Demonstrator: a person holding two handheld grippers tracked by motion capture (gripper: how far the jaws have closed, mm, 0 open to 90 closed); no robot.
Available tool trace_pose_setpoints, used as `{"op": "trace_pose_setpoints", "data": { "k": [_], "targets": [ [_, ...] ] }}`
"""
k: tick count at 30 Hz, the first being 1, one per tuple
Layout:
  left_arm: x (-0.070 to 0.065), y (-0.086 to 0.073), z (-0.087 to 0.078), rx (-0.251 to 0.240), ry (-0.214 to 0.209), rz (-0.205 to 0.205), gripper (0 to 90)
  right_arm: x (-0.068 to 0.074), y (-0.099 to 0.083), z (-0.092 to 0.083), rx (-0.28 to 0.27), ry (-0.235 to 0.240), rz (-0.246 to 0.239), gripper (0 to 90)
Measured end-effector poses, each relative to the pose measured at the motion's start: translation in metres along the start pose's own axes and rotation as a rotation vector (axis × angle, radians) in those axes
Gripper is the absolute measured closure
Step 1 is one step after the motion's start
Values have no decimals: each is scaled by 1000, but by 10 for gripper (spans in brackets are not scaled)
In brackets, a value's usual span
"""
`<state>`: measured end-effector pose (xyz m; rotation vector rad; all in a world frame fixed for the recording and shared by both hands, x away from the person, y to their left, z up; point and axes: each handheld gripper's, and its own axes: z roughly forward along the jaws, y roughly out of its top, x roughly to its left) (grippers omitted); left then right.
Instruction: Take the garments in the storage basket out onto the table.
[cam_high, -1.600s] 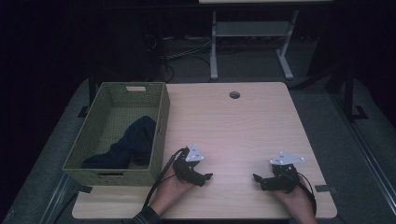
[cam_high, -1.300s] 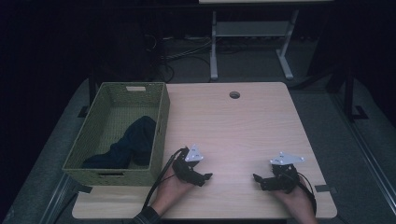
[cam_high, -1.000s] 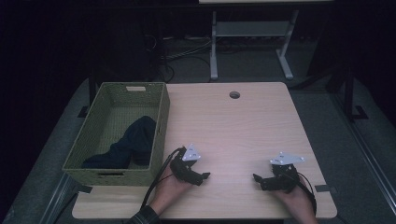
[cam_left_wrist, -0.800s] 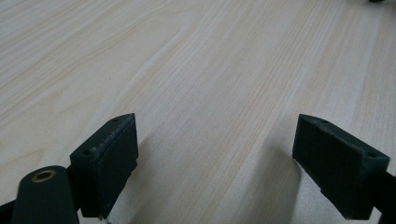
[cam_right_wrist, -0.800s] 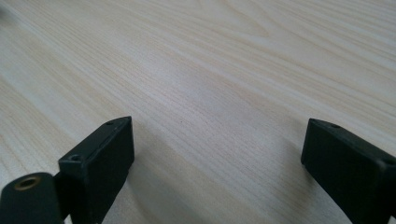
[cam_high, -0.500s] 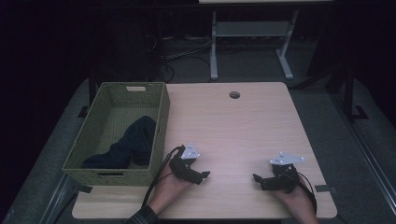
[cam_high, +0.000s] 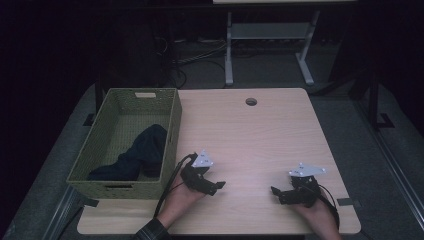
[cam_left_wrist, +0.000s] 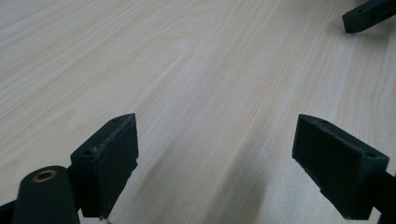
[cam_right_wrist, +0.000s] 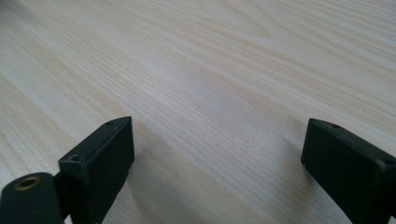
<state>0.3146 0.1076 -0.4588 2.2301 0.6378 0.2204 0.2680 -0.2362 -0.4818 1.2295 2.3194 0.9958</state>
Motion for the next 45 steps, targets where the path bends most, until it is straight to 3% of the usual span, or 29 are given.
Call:
{"op": "trace_pose_setpoints", "data": {
  "k": [45],
  "targets": [
    [8, 25, -16, 4, -36, 1, 143, 0, 0, 0, 0, 5, -4, 93]
  ]
}}
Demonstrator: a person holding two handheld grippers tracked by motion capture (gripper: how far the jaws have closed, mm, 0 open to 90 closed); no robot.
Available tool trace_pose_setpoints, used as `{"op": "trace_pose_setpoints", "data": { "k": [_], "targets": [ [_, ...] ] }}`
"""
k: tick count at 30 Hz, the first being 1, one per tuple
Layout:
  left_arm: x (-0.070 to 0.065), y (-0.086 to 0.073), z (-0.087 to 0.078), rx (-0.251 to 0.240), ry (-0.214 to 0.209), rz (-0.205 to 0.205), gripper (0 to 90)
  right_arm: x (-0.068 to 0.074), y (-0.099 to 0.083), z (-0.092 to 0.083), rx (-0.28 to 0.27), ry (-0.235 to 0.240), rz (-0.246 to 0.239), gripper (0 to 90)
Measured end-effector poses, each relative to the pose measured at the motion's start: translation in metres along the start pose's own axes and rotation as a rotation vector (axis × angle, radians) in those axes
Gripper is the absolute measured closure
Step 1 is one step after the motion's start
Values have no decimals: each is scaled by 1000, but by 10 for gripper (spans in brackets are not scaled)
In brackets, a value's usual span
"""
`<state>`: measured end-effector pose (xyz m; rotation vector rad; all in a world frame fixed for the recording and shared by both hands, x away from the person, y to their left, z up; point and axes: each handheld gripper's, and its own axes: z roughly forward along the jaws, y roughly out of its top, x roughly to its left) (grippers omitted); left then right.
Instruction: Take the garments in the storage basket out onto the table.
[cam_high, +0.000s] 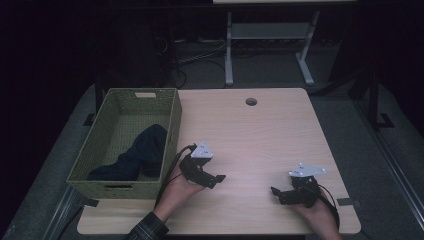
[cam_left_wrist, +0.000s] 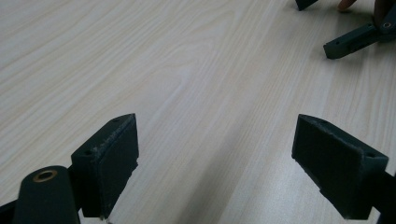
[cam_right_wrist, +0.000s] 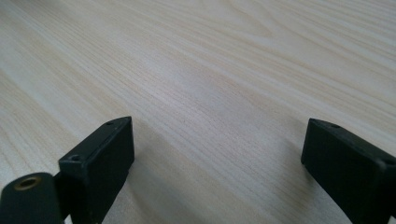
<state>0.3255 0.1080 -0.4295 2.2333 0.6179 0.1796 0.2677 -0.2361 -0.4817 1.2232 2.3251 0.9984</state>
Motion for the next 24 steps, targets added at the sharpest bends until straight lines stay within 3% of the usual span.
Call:
{"op": "trace_pose_setpoints", "data": {
  "k": [8, 24],
  "targets": [
    [0, 2, -2, -4, -19, -16, 144, 0, 0, 0, 0, 0, 0, 93],
    [-1, 15, -13, 8, -26, 5, 144, 0, 0, 0, -2, 2, 1, 93]
  ]
}}
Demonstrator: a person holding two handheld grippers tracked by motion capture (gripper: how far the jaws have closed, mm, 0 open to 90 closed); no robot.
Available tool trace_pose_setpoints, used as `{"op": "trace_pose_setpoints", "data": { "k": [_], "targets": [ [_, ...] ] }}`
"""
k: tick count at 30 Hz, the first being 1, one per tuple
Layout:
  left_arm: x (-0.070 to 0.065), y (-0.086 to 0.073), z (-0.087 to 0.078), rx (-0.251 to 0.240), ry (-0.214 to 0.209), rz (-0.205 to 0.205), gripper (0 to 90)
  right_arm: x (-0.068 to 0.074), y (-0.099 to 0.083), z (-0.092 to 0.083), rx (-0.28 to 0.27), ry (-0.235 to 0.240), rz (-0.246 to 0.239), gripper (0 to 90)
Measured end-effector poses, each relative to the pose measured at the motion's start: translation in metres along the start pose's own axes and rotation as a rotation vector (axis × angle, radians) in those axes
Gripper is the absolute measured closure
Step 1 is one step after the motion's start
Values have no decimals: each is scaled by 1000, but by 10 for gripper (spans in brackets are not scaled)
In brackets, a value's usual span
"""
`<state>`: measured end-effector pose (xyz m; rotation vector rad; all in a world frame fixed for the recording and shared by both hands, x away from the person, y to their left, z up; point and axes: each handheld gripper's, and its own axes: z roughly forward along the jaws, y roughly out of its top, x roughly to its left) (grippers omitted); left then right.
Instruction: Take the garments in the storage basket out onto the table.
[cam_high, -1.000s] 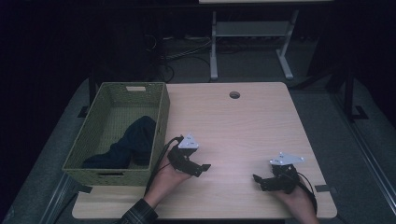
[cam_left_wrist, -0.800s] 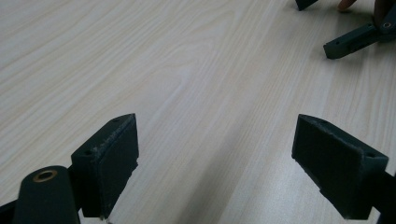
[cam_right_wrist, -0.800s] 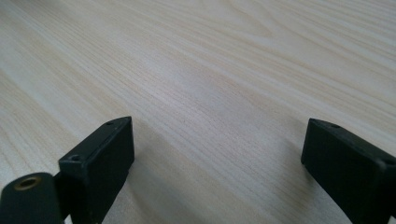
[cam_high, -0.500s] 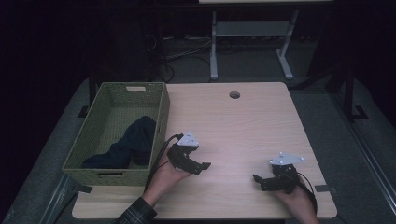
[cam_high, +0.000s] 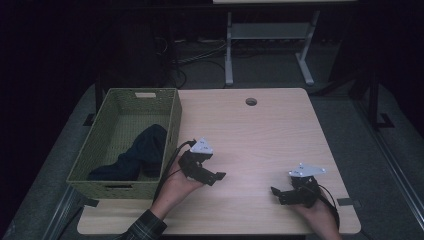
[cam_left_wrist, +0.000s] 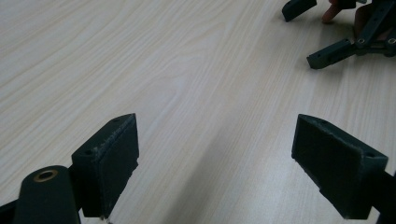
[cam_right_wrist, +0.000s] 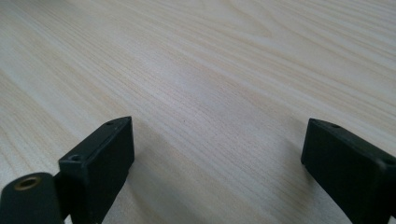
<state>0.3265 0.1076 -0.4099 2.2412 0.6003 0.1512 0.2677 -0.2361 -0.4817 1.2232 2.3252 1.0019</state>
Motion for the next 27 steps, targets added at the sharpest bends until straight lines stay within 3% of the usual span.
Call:
{"op": "trace_pose_setpoints", "data": {
  "k": [27],
  "targets": [
    [5, 22, -16, 11, -21, 20, 144, 0, 0, 0, -1, 0, -1, 92]
  ]
}}
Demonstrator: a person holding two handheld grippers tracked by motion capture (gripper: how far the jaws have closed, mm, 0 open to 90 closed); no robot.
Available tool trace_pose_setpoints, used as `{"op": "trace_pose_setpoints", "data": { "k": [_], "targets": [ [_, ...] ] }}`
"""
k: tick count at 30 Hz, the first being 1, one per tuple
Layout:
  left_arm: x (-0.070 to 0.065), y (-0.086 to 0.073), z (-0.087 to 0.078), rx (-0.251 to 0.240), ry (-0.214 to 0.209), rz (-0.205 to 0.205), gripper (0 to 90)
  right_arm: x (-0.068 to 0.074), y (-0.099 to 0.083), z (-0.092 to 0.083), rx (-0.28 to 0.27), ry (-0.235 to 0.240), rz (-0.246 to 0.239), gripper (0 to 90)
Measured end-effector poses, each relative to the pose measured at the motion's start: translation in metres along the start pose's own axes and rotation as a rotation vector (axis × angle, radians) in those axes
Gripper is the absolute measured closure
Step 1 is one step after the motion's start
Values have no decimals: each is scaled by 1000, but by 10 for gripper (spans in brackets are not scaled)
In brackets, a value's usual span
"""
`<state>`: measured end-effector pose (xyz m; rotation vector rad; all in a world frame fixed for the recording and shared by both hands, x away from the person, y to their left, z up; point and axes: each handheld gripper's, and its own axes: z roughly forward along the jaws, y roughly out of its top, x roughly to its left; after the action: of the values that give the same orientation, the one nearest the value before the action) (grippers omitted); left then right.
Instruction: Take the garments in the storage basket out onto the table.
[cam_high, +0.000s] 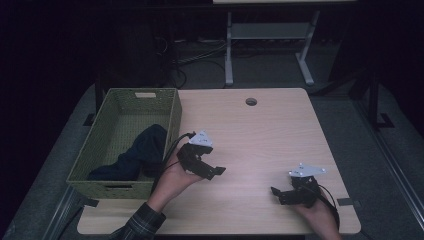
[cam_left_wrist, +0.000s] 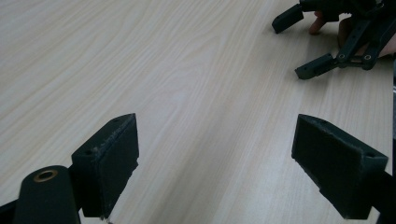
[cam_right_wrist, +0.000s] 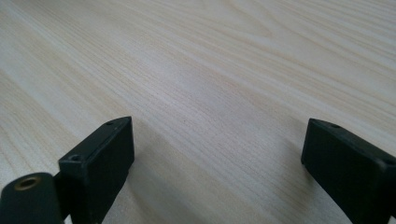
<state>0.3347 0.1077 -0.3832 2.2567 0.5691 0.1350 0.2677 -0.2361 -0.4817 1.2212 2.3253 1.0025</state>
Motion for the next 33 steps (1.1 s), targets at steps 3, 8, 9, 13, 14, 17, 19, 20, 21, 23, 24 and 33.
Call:
{"op": "trace_pose_setpoints", "data": {
  "k": [3, 8, 9, 13, 14, 17, 19, 20, 21, 23, 24, 33],
  "targets": [
    [3, 3, -3, -9, -14, -4, 144, 0, 0, 0, 0, -2, 1, 92],
    [8, 6, -8, 1, -28, -3, 144, 0, 0, 0, 0, 0, 0, 92],
    [9, 6, -9, -1, -30, -7, 144, 0, 0, 0, 1, 3, -6, 93],
    [10, 10, -14, -3, -45, 4, 144, 0, -1, -1, -2, 10, -14, 97],
    [11, 11, -16, 1, -51, 7, 144, 0, -1, -1, -4, 10, -15, 96],
    [12, 10, -19, 11, -54, 9, 144, 0, -1, -1, -5, 12, -16, 96],
    [14, 10, -22, 12, -57, 11, 144, 0, -1, -1, -5, 12, -15, 96],
    [14, 11, -23, 10, -57, 13, 144, 0, -1, -1, -4, 12, -15, 97],
    [14, 11, -24, 11, -57, 13, 144, 0, -1, -1, -4, 12, -15, 97],
    [14, 12, -28, 11, -55, 15, 144, 0, -1, -1, -4, 12, -14, 97],
    [15, 12, -29, 9, -55, 10, 144, 0, -1, -1, -4, 12, -14, 97],
    [18, 11, -39, 27, -40, 10, 144, 0, -1, -1, -4, 12, -14, 97]
  ]
}}
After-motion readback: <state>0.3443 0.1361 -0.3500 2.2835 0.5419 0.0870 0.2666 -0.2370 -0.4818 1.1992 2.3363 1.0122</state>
